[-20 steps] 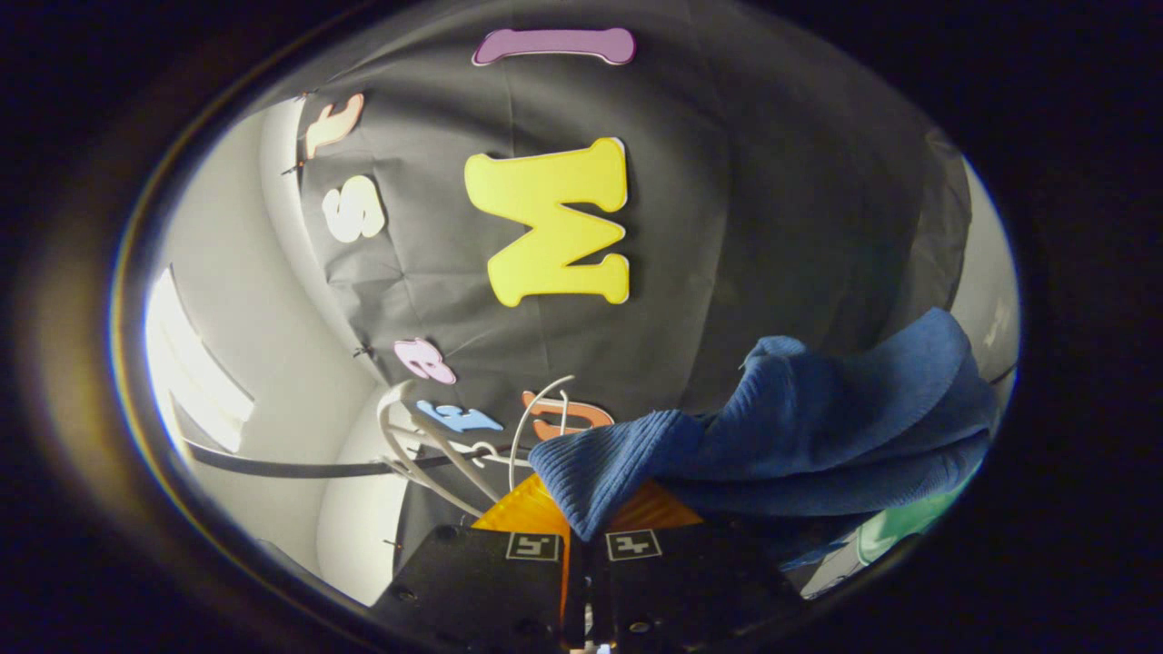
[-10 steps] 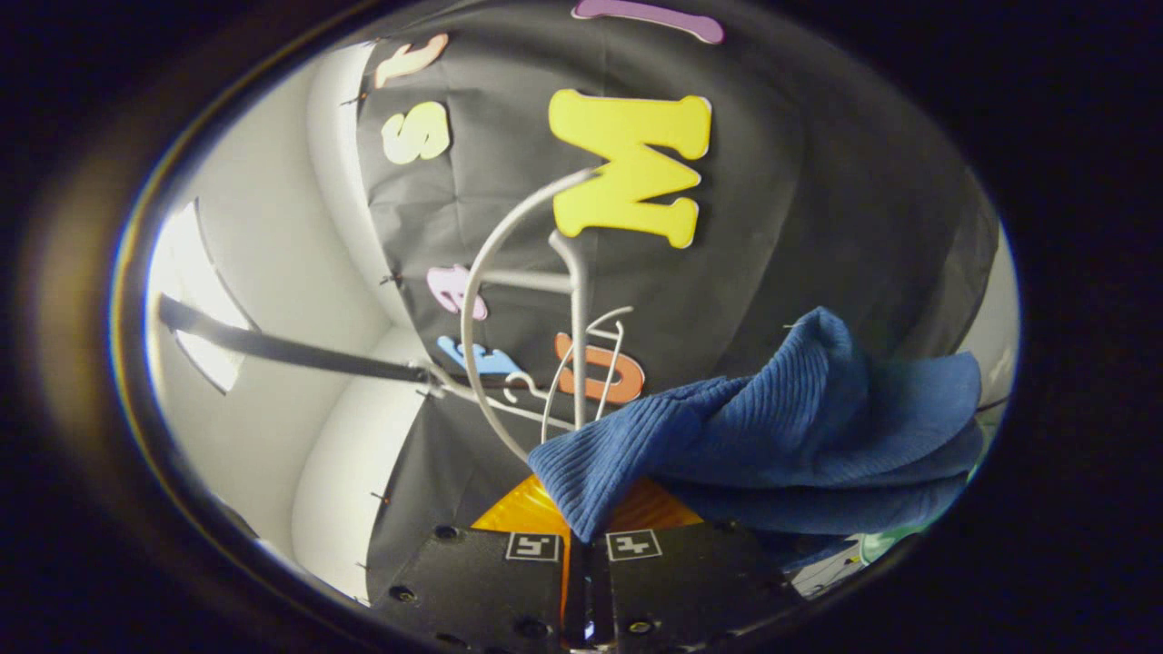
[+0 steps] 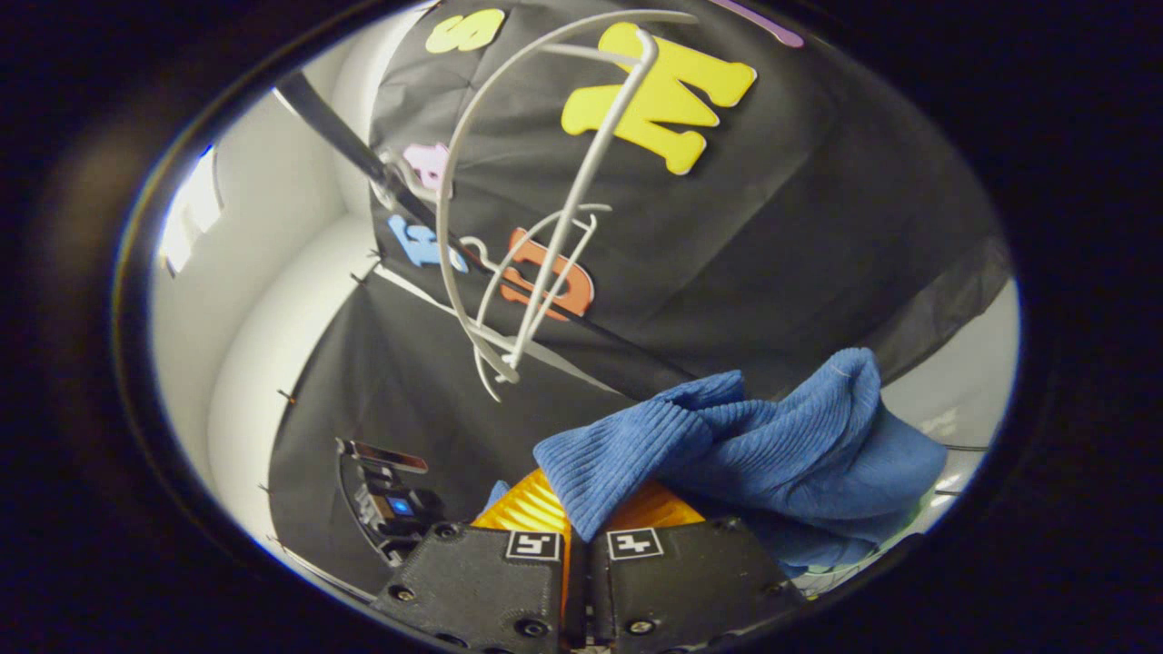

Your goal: Grasp the clothes on the hanger with both hands and then place them into the laundry hamper below.

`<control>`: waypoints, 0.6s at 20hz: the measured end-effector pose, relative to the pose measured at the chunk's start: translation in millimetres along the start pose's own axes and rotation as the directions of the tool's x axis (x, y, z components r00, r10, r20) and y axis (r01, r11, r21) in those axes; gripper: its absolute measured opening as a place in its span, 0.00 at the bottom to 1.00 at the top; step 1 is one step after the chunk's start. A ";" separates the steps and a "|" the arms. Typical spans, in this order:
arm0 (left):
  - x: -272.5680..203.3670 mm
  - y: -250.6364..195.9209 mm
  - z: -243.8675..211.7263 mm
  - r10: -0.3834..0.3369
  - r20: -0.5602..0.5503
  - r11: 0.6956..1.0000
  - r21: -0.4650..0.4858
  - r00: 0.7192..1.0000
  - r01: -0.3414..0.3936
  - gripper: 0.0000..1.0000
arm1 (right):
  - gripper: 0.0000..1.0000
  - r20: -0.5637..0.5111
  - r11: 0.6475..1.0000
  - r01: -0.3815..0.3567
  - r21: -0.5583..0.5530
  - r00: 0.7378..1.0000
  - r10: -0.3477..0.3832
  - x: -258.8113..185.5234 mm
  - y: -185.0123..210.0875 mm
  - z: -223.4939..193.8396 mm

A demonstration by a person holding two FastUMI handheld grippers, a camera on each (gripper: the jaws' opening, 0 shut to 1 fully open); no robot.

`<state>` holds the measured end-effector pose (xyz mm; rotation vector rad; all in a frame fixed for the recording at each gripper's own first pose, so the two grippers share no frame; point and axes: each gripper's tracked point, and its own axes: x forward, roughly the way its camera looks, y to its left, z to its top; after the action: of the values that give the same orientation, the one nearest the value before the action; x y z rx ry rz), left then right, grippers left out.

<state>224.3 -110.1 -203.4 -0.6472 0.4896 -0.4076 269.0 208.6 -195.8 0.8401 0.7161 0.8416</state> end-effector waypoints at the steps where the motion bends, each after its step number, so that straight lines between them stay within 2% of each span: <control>1: 1.3 9.8 -13.2 0.028 -0.018 1.000 0.003 0.999 -0.028 0.05 | 0.06 -0.029 0.998 0.052 -0.025 0.998 -0.053 6.9 -15.5 -14.0; 4: 8.7 37.2 -54.0 0.096 -0.083 0.995 0.004 0.992 -0.096 0.05 | 0.06 -0.102 0.983 0.176 -0.054 0.978 -0.181 19.6 -57.2 -52.6; 6: 11.5 60.0 -85.8 0.151 -0.134 0.989 0.016 0.980 -0.150 0.06 | 0.06 -0.149 0.960 0.259 -0.102 0.951 -0.272 26.6 -87.5 -71.0; 9: 23.0 86.7 -131.1 0.212 -0.224 0.977 0.030 0.951 -0.211 0.06 | 0.06 -0.216 0.911 0.368 -0.187 0.889 -0.404 30.3 -127.0 -100.3; 12: 30.6 110.4 -164.4 0.270 -0.303 0.962 0.054 0.914 -0.266 0.05 | 0.06 -0.267 0.860 0.435 -0.267 0.824 -0.500 31.4 -157.4 -121.0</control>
<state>181.7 -122.2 -398.8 -0.4967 0.8630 -0.2497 240.0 213.5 -394.7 0.3144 1.0657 0.5899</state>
